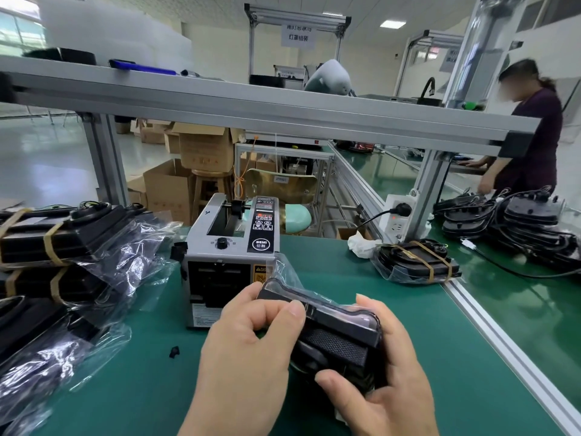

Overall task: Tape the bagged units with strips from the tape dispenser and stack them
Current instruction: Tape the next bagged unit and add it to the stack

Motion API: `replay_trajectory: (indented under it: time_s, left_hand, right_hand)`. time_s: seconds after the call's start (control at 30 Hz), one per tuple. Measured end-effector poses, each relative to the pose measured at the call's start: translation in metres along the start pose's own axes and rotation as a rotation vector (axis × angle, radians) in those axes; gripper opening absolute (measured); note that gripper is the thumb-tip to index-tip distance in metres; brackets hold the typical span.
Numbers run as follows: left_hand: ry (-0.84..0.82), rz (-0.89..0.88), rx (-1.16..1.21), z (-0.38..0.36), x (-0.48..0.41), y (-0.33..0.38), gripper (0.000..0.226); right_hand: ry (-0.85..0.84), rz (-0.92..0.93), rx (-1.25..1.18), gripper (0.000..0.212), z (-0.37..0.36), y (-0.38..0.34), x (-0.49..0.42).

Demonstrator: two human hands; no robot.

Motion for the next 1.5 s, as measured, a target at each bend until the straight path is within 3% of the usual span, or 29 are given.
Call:
replay_trajectory:
  time_s: [0.13, 0.27, 0.57, 1.5]
  left_hand:
    - [-0.009, 0.008, 0.040, -0.004, -0.001, -0.004, 0.013]
    - [-0.028, -0.001, 0.075, -0.007, -0.002, -0.004, 0.023]
    - [0.034, -0.033, -0.002, -0.005, 0.001, 0.002, 0.012]
    - [0.151, -0.034, -0.088, -0.005, 0.001, 0.004, 0.013]
  right_hand:
    - [0.003, 0.004, 0.019, 0.074, 0.001, -0.001, -0.001]
    - [0.003, 0.000, 0.025, 0.073, 0.001, 0.000, 0.000]
    - [-0.002, 0.004, 0.049, 0.074, 0.001, 0.000, 0.000]
    - [-0.001, 0.028, 0.070, 0.074, 0.001, -0.005, -0.002]
Point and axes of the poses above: each hand's wrist, its own x-axis away from the middle knuckle, its own z-axis out of the back of the hand, y = z × x, the point moved 9 cm from there along -x, towards the middle knuckle, and after that the axes turned 8 degrees about z, right-handed, at the moved point
